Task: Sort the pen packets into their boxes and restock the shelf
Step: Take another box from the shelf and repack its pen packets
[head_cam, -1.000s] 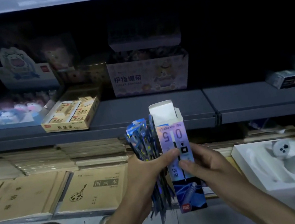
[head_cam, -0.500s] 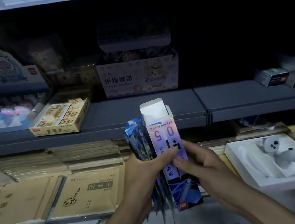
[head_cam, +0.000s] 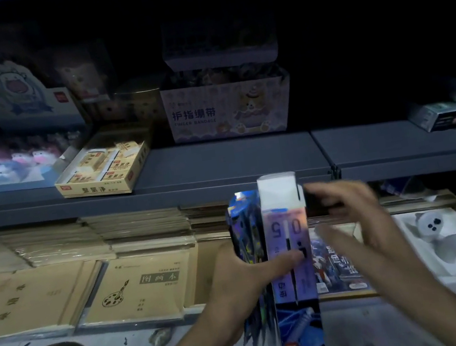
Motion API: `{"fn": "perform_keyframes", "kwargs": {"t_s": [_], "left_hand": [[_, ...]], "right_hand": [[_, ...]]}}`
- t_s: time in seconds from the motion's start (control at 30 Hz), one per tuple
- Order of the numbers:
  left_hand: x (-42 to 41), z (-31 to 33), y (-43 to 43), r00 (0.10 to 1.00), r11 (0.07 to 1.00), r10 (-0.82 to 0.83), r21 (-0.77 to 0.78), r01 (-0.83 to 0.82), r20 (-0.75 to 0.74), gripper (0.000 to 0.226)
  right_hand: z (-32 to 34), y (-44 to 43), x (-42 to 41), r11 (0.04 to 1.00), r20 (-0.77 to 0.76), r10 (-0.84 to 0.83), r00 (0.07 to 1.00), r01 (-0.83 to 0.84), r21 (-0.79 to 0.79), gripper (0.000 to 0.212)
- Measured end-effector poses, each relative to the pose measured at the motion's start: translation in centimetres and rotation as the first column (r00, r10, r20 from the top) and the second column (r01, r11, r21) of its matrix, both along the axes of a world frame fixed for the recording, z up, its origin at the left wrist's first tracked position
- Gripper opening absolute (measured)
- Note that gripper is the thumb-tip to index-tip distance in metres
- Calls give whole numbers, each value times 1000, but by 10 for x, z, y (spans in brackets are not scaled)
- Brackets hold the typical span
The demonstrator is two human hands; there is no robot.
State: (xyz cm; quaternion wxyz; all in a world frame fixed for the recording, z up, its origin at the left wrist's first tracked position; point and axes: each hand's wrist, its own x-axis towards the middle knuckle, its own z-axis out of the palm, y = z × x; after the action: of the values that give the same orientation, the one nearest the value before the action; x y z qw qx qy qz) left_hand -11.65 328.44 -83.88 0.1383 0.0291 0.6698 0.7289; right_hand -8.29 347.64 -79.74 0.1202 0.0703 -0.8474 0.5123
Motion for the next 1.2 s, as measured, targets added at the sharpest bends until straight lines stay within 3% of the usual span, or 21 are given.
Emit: {"fn": "perform_keyframes", "kwargs": {"t_s": [0.07, 0.13, 0.23, 0.3, 0.37, 0.5, 0.6, 0.9, 1.07, 1.2], "left_hand": [[3, -3, -3, 997, 994, -80, -83, 77, -25, 31], [7, -6, -6, 992, 980, -128, -153, 123, -20, 38], [6, -8, -11, 983, 953, -184, -245, 180, 5, 46], [6, -7, -13, 975, 940, -223, -260, 219, 16, 48], [5, -8, -16, 970, 937, -241, -256, 239, 23, 42], [5, -10, -19, 954, 911, -298, -291, 292, 24, 45], [7, -18, -20, 958, 910, -286, -308, 279, 23, 49], [13, -23, -9, 953, 882, -302, -370, 291, 30, 52], [10, -16, -2, 965, 888, -262, -401, 226, -37, 55], [1, -12, -2, 966, 893, -255, -398, 213, -54, 52]], "right_hand": [[26, 6, -11, 988, -172, -32, 985, 57, 145, 29], [47, 6, -26, 957, -233, 24, 972, 45, 287, 23], [57, 1, -56, 836, -30, 143, 989, -104, 539, 22], [52, -1, -73, 741, 137, 198, 970, -240, 627, 15], [45, -4, -81, 712, 260, 265, 929, -370, 596, 17], [46, -3, -81, 808, 375, 328, 867, -463, 365, 14], [42, 2, -84, 808, 476, 375, 796, -532, 253, 10], [32, 6, -88, 860, 587, 348, 731, -498, 111, 6], [32, 12, -85, 913, 509, 368, 778, -407, -36, 6], [33, 6, -79, 934, 324, 326, 888, -356, 38, 6]]}}
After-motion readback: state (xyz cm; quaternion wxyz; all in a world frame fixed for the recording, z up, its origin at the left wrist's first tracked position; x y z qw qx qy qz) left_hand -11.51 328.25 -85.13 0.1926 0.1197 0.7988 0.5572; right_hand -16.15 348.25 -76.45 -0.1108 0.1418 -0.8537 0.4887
